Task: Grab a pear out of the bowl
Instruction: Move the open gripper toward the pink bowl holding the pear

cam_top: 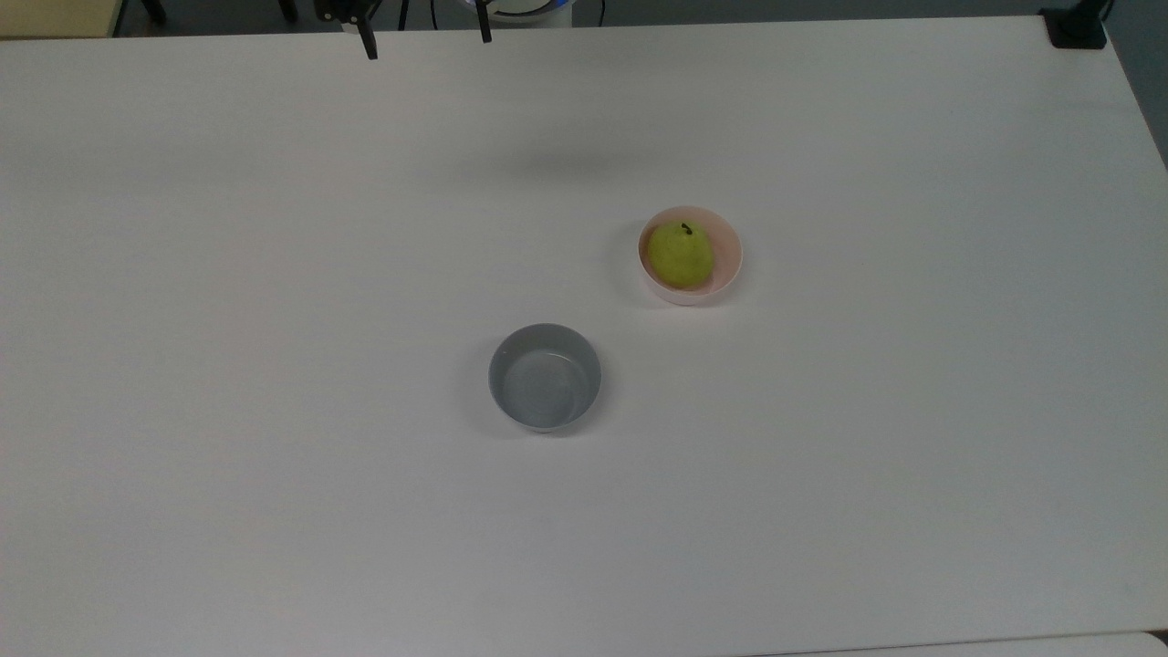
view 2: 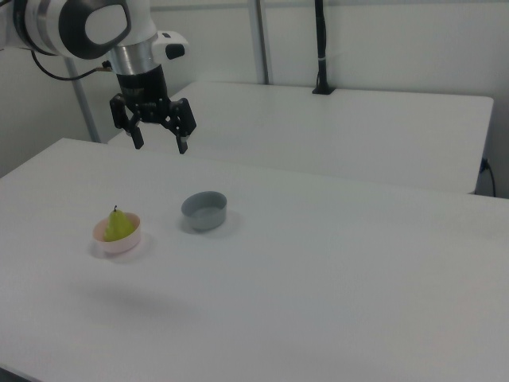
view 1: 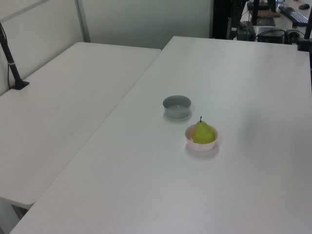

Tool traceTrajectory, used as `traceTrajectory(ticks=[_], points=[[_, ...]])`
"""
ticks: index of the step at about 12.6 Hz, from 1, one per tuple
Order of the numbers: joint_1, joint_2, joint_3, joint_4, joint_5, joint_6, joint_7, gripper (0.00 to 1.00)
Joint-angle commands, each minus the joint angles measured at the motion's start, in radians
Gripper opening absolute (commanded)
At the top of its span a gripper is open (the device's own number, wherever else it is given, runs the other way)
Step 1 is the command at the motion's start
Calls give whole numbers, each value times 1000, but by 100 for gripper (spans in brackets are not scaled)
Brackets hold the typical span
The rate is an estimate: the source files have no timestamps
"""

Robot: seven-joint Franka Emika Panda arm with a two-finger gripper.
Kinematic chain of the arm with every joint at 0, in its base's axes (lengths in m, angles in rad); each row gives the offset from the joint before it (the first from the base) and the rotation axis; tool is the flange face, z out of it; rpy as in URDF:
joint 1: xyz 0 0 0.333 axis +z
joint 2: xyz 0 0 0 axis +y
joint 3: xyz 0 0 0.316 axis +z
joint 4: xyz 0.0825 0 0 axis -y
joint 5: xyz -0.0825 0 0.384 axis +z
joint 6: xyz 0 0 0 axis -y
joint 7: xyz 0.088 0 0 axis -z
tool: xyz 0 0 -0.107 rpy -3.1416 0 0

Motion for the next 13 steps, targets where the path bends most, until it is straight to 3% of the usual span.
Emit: traceTrajectory(ticks=[1, 4, 7, 10, 12, 13], points=[[0, -11, 0, -11, 9, -36, -73, 100], [0, -8, 3, -13, -3, -100, -364, 100], [17, -11, 14, -37, 1, -94, -360, 100], [97, -7, 27, -71, 15, -38, -122, 100], [134, 22, 69, -72, 12, -17, 76, 100], [143, 42, 78, -66, 10, -14, 89, 100]])
